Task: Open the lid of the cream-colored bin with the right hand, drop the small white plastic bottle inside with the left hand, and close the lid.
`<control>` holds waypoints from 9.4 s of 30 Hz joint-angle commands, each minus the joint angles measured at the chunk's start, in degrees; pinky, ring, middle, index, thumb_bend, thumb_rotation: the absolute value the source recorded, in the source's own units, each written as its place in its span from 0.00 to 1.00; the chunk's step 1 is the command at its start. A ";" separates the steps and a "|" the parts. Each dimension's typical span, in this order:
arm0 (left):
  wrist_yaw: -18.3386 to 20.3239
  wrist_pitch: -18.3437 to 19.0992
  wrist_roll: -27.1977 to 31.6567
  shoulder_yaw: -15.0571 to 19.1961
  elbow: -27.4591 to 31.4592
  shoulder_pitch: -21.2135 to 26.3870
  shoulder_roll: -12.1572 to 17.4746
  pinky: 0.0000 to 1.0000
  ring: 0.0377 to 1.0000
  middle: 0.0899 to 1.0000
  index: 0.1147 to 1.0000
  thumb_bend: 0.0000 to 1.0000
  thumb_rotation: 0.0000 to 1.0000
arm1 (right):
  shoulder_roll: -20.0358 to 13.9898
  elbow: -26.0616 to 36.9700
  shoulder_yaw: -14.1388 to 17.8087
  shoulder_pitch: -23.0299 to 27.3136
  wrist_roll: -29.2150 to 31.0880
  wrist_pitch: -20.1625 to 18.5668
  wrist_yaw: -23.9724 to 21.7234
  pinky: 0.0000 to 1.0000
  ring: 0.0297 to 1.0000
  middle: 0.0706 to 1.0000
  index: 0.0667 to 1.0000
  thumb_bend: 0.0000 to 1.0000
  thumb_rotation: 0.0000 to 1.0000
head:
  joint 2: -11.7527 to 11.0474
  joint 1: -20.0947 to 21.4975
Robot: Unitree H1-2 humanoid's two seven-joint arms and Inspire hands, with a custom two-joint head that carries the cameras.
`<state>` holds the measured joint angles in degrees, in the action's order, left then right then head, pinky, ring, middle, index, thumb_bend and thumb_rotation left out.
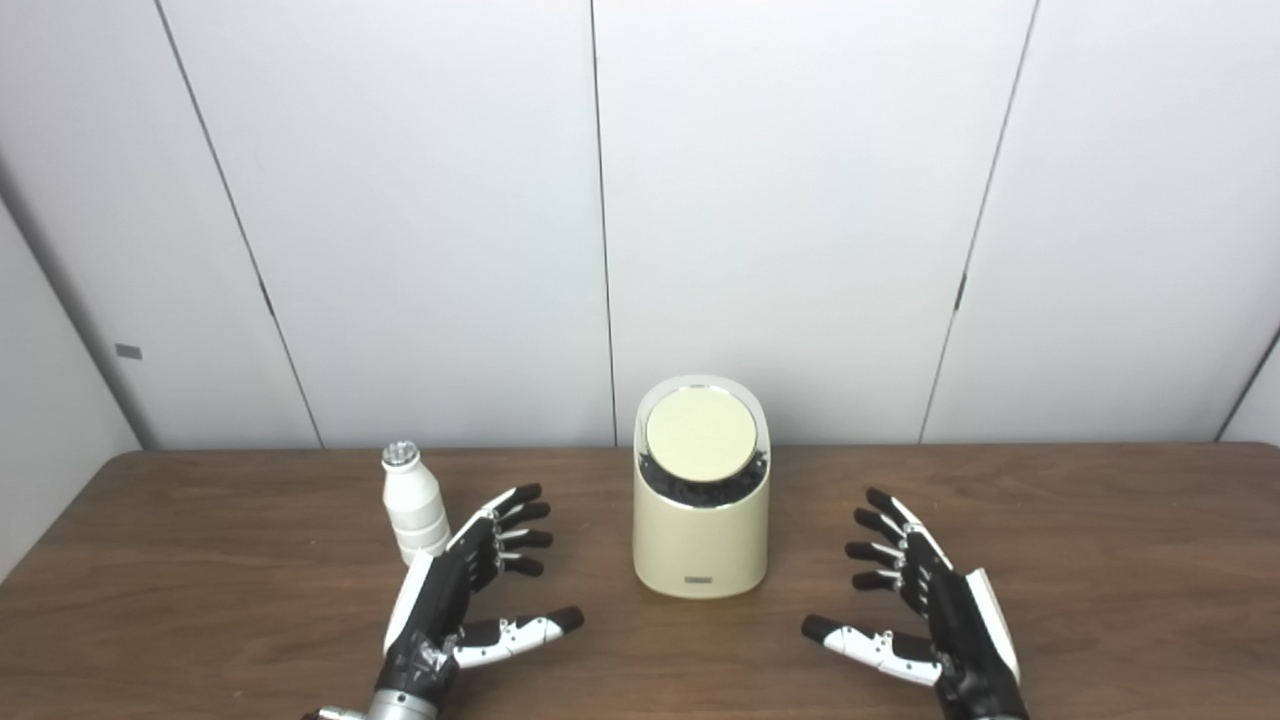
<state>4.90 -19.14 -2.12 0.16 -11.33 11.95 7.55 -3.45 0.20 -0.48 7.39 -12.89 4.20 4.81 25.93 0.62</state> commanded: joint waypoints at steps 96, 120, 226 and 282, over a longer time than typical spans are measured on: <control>0.52 -1.58 1.28 -1.04 0.79 2.38 -0.88 0.63 0.71 0.80 0.86 0.79 0.05 | -8.13 -7.02 -15.33 34.34 -24.80 -18.62 -7.09 0.67 0.84 0.90 0.93 0.94 0.25 | 1.05 -1.29; 0.59 -0.20 1.20 -1.39 2.10 1.98 -1.01 0.63 0.72 0.80 0.86 0.79 0.03 | -9.90 -4.87 -20.34 36.19 -31.86 -25.91 -15.74 0.72 0.87 0.94 0.93 0.91 0.23 | 2.21 -1.84; -34.17 2.00 -24.68 10.18 1.54 1.41 -3.48 0.72 0.91 0.98 0.98 0.68 0.04 | -2.87 10.65 3.14 2.61 7.83 -6.23 -3.62 0.74 0.79 0.87 0.89 0.73 0.00 | 0.11 -16.94; -34.89 3.55 -21.41 5.35 -14.87 7.71 0.94 0.56 0.65 0.73 0.74 0.73 0.03 | -2.13 15.73 1.96 1.40 6.94 -10.70 -4.56 0.73 0.78 0.88 0.92 0.74 0.02 | 2.11 -15.37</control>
<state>-28.84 -14.26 -23.52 5.84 -24.26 20.20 8.10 -5.46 13.65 1.44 7.29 -6.13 -7.64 0.38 27.95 -14.68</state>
